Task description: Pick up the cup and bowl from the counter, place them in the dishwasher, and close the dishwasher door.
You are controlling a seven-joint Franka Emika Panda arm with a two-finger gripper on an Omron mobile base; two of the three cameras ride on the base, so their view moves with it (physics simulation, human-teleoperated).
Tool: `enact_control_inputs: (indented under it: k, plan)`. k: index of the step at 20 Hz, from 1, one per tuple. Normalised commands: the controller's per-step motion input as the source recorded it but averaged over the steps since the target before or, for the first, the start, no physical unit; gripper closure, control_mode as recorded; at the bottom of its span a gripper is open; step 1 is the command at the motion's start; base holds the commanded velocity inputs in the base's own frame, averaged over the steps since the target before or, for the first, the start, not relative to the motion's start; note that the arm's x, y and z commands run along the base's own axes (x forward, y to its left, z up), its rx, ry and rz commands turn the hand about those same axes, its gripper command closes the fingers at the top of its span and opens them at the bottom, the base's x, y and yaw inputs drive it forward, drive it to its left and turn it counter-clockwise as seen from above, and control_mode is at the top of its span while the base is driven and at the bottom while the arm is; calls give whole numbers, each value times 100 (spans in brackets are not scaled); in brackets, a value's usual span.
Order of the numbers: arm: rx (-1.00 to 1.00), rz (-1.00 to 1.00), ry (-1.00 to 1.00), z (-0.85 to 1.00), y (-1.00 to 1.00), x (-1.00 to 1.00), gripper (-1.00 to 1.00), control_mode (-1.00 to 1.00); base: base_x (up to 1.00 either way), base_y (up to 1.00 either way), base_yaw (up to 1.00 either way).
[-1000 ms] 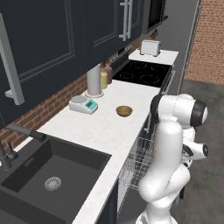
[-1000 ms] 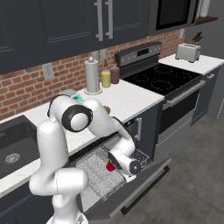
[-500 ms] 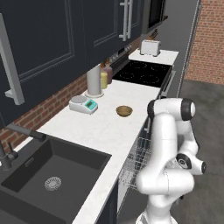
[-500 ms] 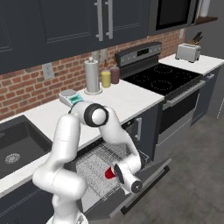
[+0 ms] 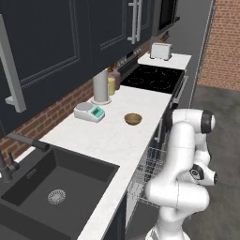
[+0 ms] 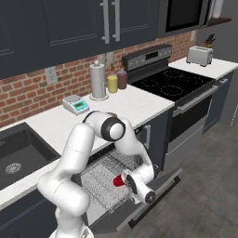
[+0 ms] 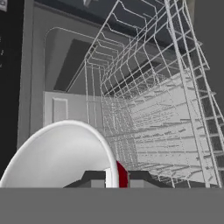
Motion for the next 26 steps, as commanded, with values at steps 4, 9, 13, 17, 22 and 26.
enact_control_inputs:
  k: [4,9,13,17,22,26]
  plan:
    - [1,0,6,-3,13,50,100,-100,0,0,0]
    - [0,0,9,-16,28,34,100,-100,0,0,0]
    - [0,0,7,-27,39,11,100,-100,0,0,0]
    - [0,0,5,-32,36,0,100,-100,0,0,0]
    - [0,0,5,-35,19,0,100,-100,0,0,0]
    - [0,0,10,-44,14,2,100,-100,0,0,0]
